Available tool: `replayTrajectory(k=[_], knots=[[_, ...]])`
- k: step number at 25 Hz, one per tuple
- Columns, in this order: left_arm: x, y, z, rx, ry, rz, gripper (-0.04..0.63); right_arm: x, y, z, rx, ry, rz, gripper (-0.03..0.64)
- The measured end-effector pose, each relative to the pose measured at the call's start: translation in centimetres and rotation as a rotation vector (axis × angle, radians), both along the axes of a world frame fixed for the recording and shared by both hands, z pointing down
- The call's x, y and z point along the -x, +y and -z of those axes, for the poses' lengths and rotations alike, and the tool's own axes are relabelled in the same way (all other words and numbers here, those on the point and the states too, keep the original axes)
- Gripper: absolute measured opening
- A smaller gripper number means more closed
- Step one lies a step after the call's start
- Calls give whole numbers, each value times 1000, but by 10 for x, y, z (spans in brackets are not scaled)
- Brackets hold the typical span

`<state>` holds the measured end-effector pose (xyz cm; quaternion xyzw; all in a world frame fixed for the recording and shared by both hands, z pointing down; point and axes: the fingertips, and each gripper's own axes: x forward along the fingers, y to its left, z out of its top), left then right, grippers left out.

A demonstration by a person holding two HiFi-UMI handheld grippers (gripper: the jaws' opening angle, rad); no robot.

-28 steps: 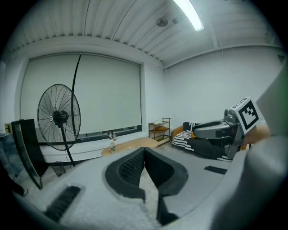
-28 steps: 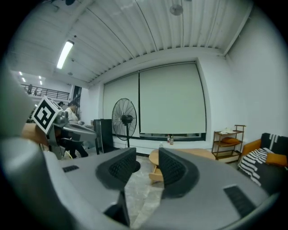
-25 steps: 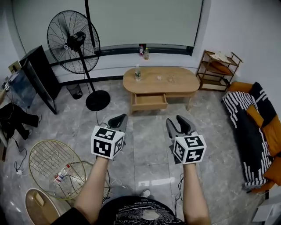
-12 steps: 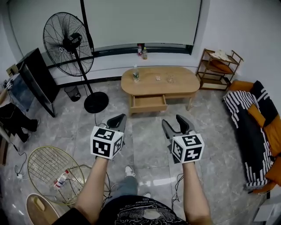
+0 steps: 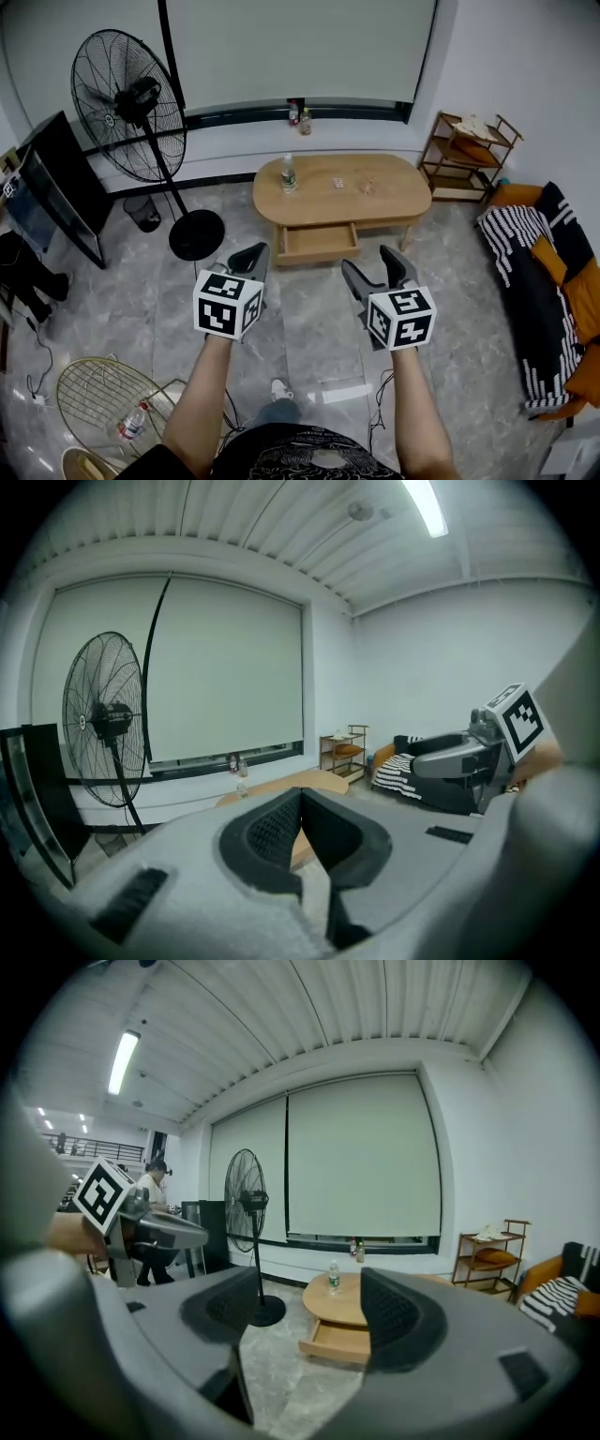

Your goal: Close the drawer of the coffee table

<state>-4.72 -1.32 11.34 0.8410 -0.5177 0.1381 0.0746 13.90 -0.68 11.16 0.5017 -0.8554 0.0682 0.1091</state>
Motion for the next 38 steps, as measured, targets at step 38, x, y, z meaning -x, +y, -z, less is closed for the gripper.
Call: replayTrajectory(k=[38], knots=[[59, -190, -28, 30, 8, -34, 2, 70, -197, -21, 14, -3, -21, 348]])
